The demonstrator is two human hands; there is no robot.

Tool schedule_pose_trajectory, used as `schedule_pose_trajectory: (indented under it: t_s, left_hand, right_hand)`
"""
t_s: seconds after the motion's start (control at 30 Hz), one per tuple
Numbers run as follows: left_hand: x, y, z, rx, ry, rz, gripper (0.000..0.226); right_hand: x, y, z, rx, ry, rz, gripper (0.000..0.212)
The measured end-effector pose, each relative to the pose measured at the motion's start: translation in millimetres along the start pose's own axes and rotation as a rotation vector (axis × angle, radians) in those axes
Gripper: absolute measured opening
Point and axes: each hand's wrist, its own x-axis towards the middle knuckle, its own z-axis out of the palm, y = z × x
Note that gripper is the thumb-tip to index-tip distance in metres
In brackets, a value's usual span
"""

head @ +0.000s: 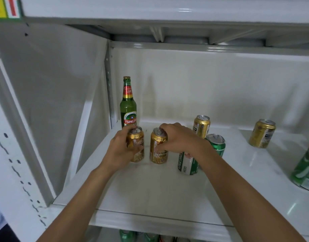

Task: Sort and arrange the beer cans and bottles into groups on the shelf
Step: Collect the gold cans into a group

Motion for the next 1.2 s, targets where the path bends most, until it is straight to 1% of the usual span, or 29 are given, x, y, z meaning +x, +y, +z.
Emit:
schedule_pose_trajectory:
  t_s: [0.07,0.13,0.27,0.4,0.53,0.63,0.73,0.8,0.87,0.9,0.97,1.0,1.03,1.1,1.13,1.17,1.2]
  left_hand:
    - [1,1,-1,0.000,0.003,0.008,0.069]
    - [2,0,-5,0.004,0.020,0.009,0.069]
    - [2,-5,-20,-0.018,0.103,0.006,0.067]
    - [-3,-13,-32,0.028,0.135,0.014,0.065]
    - [-14,-25,-31,-0.070,0.151,-0.032,0.065]
    - [-19,-31,-27,-0.079,0.156,-0.028,0.069]
    - [-18,-28,-28,-0.083,0.111,-0.043,0.069]
    - [-16,-20,-29,-0.063,0.129,-0.052,0.067]
    - [-13,-2,-31,0.044,0.237,0.005,0.063]
    - [-11,12,-31,0.103,0.309,0.070,0.059]
    - [-8,45,-26,0.150,0.423,0.247,0.047]
    - [-5,62,-19,0.140,0.441,0.340,0.042]
    - [0,79,-10,0.107,0.415,0.417,0.037]
    - [17,109,16,0.041,0.254,0.535,0.029]
    - [29,121,32,0.032,0.146,0.580,0.027]
    - [42,130,50,0.031,0.029,0.593,0.027]
    - [58,137,69,0.034,-0.086,0.566,0.027]
  right_hand:
    - [1,0,-4,0.031,0.021,0.003,0.059]
    - [4,-2,-5,0.063,0.030,-0.001,0.052]
    - [12,-12,-1,0.167,0.016,-0.039,0.048]
    - [21,-29,1,0.244,0.006,-0.082,0.043]
    - [24,-38,9,0.292,-0.005,-0.094,0.052]
    - [26,-40,13,0.319,-0.027,-0.087,0.055]
    - [18,-41,8,0.326,-0.067,-0.116,0.069]
    - [5,-35,-2,0.335,-0.070,-0.142,0.079]
    - [-14,-20,-19,0.360,-0.004,-0.149,0.081]
    - [-24,-7,-30,0.385,0.060,-0.146,0.076]
    - [-43,27,-55,0.450,0.238,-0.112,0.052]
    - [-51,47,-68,0.477,0.348,-0.069,0.040]
    - [-58,71,-80,0.480,0.456,-0.001,0.031]
    - [-65,126,-98,0.377,0.617,0.202,0.024]
    - [-67,156,-104,0.301,0.651,0.299,0.023]
    - [-68,184,-107,0.232,0.646,0.386,0.025]
    - [-69,208,-109,0.176,0.609,0.461,0.029]
